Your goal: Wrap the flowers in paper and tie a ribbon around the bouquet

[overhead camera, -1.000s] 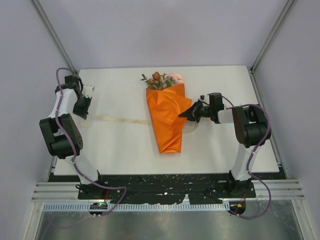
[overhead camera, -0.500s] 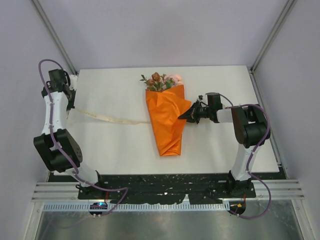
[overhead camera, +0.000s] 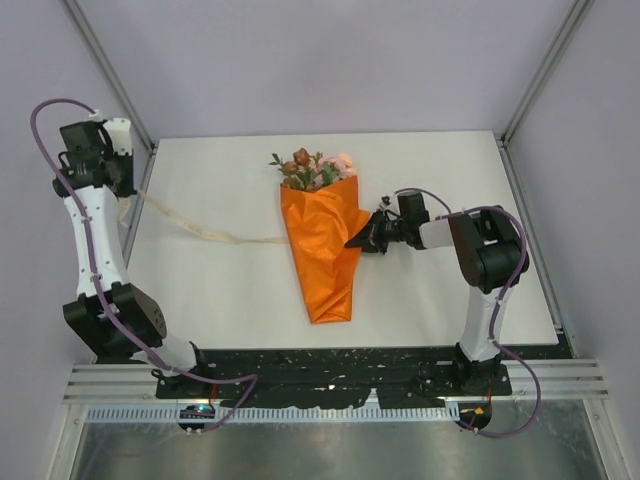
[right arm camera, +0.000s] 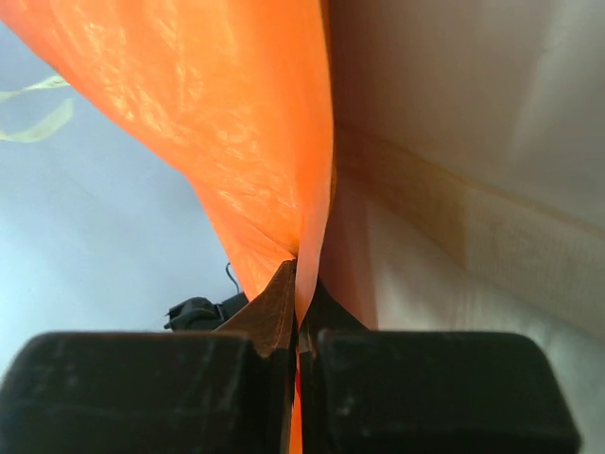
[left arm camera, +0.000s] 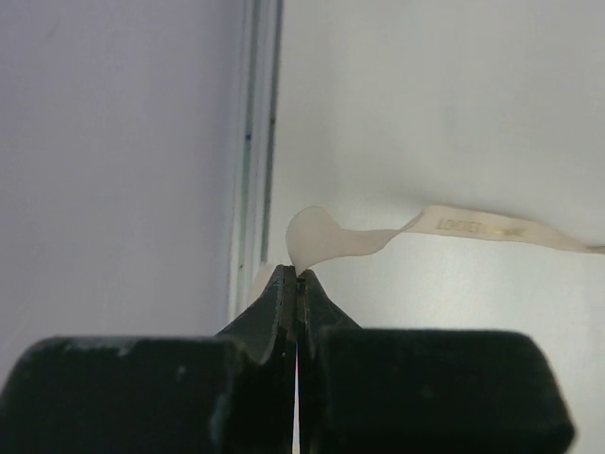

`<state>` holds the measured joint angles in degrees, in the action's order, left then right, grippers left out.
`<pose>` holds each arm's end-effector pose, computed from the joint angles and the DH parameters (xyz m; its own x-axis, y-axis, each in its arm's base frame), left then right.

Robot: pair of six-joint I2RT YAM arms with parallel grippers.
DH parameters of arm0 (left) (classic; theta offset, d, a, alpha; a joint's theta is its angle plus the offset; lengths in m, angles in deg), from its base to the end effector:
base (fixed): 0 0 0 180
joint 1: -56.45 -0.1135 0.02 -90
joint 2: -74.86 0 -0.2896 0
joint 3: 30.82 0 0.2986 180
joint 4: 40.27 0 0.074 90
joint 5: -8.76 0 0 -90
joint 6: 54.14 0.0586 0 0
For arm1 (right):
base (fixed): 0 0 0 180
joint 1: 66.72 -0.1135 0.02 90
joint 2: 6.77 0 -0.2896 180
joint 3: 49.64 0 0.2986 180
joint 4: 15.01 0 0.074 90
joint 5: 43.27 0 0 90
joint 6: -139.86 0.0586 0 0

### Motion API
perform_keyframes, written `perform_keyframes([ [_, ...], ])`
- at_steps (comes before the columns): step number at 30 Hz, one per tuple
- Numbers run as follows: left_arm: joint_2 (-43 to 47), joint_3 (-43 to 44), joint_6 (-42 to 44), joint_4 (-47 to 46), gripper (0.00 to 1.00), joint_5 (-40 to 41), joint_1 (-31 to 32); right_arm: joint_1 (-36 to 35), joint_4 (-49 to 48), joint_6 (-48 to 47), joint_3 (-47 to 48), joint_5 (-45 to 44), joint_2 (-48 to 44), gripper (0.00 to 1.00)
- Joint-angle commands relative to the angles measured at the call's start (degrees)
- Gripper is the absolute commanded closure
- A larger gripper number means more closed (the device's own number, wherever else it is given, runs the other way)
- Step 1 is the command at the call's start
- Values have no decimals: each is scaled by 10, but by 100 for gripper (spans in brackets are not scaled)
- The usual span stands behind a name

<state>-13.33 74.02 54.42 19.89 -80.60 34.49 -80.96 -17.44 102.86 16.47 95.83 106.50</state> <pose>0.3643 0.1476 0.3972 -0.7267 0.0501 -0.6851 -0.1584 0.9582 0.2381 0.3936 0.1456 0.0815 -0.9548 0.2972 -0.0027 0.1346 0.4407 0.8875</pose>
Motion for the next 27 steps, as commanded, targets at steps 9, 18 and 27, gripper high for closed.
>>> perform_keyframes([
  [9,40,24,-227,-45,100,-419,302,-40,-107,43,-2,-38,40,95],
  [18,-101,-164,-382,-290,100,-394,481,-42,-146,66,-14,-37,32,95],
  [27,-275,-112,-384,-236,100,-340,473,-45,-121,30,-44,-37,-22,95],
])
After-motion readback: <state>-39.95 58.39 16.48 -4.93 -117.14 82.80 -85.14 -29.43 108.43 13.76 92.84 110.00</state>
